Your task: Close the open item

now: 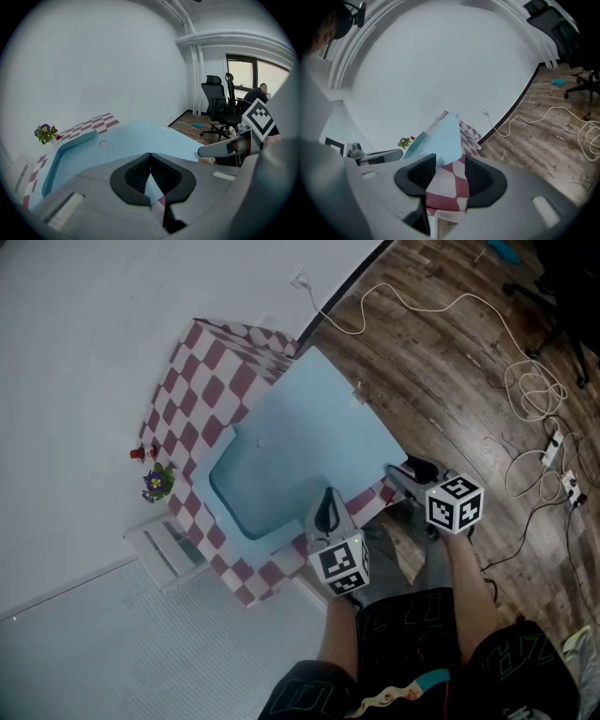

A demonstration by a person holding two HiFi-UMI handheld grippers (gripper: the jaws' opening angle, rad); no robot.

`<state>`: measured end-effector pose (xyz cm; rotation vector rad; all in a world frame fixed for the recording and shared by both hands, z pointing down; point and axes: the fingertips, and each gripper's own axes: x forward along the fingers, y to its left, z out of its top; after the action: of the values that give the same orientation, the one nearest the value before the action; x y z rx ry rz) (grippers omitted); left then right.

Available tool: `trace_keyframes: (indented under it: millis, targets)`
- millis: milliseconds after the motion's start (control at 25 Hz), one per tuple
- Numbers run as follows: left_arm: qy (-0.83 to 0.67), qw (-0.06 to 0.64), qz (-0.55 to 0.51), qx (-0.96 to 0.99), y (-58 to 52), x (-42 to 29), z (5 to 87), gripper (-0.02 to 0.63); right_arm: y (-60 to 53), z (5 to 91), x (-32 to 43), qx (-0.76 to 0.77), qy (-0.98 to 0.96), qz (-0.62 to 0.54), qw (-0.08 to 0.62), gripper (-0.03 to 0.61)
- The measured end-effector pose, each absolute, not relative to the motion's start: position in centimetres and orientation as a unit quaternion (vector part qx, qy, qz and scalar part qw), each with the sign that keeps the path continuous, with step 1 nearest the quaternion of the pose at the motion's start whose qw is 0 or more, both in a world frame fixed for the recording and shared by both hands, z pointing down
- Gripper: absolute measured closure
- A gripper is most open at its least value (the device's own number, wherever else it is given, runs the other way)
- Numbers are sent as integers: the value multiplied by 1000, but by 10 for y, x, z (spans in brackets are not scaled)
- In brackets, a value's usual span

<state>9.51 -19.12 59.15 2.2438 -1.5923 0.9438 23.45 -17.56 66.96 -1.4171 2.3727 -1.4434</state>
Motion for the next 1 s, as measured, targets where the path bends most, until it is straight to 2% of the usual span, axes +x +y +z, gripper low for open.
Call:
trace_keyframes:
  millis: [80,160,440,640,1000]
  targets:
    - [-547,116,322,764,-191,91,589,604,-176,669,234,-450,760,-469,17,405]
    - [-551,113,321,762,-193,88,585,604,-178,664,232,-446,767,-460,13,457]
    - [-555,106,312,764,-204,85,574,604,-191,634,229,-437,795,-420,0,518]
    - [-548,75,310,773,-217,88,555,604,-204,609,233,-435,811,-390,2,540]
    - [-581,79,268,764,-228,55,531,604,-229,557,222,-440,847,-295,-33,545]
